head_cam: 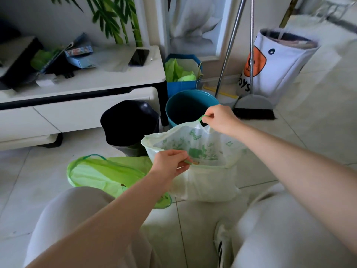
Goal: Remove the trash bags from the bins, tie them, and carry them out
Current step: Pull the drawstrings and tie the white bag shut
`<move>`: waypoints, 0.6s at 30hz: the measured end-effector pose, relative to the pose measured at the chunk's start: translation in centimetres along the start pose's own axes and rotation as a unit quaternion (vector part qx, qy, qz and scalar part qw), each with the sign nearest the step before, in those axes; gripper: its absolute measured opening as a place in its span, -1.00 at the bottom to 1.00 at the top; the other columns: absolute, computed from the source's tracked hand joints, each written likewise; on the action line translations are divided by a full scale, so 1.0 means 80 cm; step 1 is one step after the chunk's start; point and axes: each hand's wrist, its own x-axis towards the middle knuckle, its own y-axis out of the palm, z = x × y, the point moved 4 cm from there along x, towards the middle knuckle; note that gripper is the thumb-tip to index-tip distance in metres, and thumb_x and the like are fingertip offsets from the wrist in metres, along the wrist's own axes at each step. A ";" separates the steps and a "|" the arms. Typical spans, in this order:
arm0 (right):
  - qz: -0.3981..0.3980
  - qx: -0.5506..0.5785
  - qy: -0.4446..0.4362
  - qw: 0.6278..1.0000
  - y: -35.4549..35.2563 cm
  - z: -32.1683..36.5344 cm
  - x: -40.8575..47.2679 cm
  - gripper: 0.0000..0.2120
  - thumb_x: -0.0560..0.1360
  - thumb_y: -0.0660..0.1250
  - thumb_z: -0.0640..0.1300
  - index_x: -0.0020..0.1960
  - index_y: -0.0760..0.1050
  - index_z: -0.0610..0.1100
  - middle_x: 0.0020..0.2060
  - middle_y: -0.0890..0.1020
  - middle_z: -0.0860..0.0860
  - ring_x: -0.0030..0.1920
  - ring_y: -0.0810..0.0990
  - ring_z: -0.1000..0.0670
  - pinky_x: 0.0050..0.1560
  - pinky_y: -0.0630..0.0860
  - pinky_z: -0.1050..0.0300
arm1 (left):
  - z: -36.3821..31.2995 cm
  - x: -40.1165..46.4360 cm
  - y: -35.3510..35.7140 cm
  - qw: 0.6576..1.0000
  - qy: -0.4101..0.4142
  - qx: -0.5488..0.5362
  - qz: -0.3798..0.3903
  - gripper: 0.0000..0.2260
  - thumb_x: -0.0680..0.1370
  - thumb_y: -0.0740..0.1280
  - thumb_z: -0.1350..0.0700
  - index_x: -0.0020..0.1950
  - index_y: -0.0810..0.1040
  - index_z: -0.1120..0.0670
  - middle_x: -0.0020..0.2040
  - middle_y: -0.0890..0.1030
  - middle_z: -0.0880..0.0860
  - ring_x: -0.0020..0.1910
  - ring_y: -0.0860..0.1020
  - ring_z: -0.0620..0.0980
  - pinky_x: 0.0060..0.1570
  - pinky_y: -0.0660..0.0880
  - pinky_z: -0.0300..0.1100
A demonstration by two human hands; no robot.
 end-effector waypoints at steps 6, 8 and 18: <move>-0.041 0.066 0.025 0.997 -0.036 0.009 -0.016 -0.72 0.54 0.22 -0.12 -0.09 0.57 -0.33 -0.16 0.65 -0.20 -0.16 0.57 -0.13 -0.07 0.47 0.05 | -0.025 -0.020 0.008 0.996 0.072 0.043 -0.009 -0.96 0.48 0.38 0.31 -0.09 0.61 0.25 -0.26 0.69 0.16 -0.14 0.65 0.07 -0.12 0.63 -0.17; -0.054 0.108 0.028 0.992 -0.049 0.017 -0.020 -0.72 0.54 0.21 -0.15 -0.12 0.58 -0.34 -0.25 0.65 -0.12 -0.17 0.59 -0.11 0.03 0.55 -0.04 | -0.043 -0.025 0.012 0.992 0.108 0.061 -0.013 -0.96 0.49 0.38 0.30 -0.09 0.61 0.24 -0.24 0.69 0.18 -0.18 0.66 0.04 -0.15 0.63 -0.20; -0.142 0.212 -0.029 0.966 -0.125 0.056 -0.066 -0.78 0.52 0.23 -0.13 -0.20 0.57 -0.20 -0.28 0.65 -0.03 -0.18 0.62 -0.08 0.04 0.58 -0.09 | -0.149 -0.068 0.046 0.966 0.242 0.095 0.005 -0.88 0.51 0.36 0.32 0.03 0.60 0.22 -0.10 0.66 0.16 -0.22 0.70 0.05 -0.07 0.64 -0.12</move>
